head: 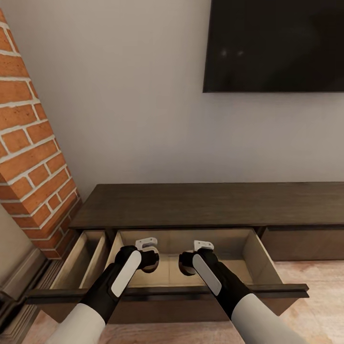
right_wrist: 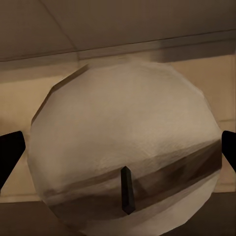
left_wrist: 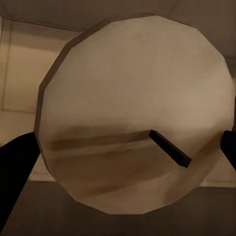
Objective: Place each of the two pumpkins and all three candles from the living room inside a cabinet in the living room (use any cabinet), then make sure every cabinet is closed, and position the cauldron so it is next to a table in the living room.
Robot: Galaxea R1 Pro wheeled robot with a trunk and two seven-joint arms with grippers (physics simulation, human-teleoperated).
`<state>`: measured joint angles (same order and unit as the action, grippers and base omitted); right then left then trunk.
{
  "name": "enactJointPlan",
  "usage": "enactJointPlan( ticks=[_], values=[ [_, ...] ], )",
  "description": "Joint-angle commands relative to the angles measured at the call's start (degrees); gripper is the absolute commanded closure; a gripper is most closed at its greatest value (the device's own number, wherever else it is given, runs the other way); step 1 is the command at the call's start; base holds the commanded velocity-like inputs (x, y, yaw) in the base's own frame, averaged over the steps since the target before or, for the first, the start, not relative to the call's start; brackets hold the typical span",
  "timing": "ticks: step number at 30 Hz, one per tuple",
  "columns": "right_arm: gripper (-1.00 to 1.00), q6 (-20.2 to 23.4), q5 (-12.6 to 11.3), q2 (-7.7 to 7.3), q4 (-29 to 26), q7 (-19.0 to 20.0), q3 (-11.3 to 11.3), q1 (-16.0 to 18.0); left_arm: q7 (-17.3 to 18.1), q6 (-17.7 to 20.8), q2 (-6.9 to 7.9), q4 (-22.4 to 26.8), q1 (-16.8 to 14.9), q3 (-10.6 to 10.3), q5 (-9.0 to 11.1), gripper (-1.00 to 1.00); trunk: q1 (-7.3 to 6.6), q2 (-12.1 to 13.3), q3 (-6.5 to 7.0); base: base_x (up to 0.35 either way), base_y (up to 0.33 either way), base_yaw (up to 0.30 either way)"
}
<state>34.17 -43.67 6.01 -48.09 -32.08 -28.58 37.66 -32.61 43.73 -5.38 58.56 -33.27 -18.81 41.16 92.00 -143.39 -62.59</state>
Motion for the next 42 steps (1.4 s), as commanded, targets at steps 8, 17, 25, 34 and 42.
enactJointPlan(
  ticks=[8, 17, 25, 34, 42],
  values=[
    [1.00, 0.0, -0.5, -0.03, -0.1, -0.5, -0.2, 0.0, -1.0, 0.0, 0.08, 0.1, 0.0, -0.1, 0.5, 1.00, 0.00, 0.0, -0.06, 0.049, 0.000, 0.000],
    [1.00, -0.1, -0.5, -0.03, -0.1, -0.5, -0.2, 0.0, -1.1, 0.0, 0.03, 0.1, 0.0, 0.0, 0.5, 1.00, 0.24, -0.1, -2.05, 0.000, 0.000, 0.000],
    [1.00, -0.2, -0.5, -0.03, -0.1, -0.5, -0.2, 0.0, -1.1, -0.2, 0.02, 0.1, 0.0, 0.0, 0.5, 1.00, 0.44, -0.3, -3.82, 0.000, 0.000, 0.000],
    [1.00, -0.2, -0.5, -0.03, -0.1, -0.5, -0.2, 0.0, -0.7, -0.2, 0.09, 0.1, 0.0, 0.0, 0.5, 1.00, 0.60, -0.3, -5.15, 0.000, 0.000, 0.000],
    [1.00, -0.2, -0.5, -0.02, -0.1, -0.5, -0.3, 0.0, -0.5, -0.2, 0.10, 0.1, 0.0, 0.0, 0.6, 1.00, 0.60, -0.3, -5.15, 0.051, 0.000, 0.000]
  ],
)
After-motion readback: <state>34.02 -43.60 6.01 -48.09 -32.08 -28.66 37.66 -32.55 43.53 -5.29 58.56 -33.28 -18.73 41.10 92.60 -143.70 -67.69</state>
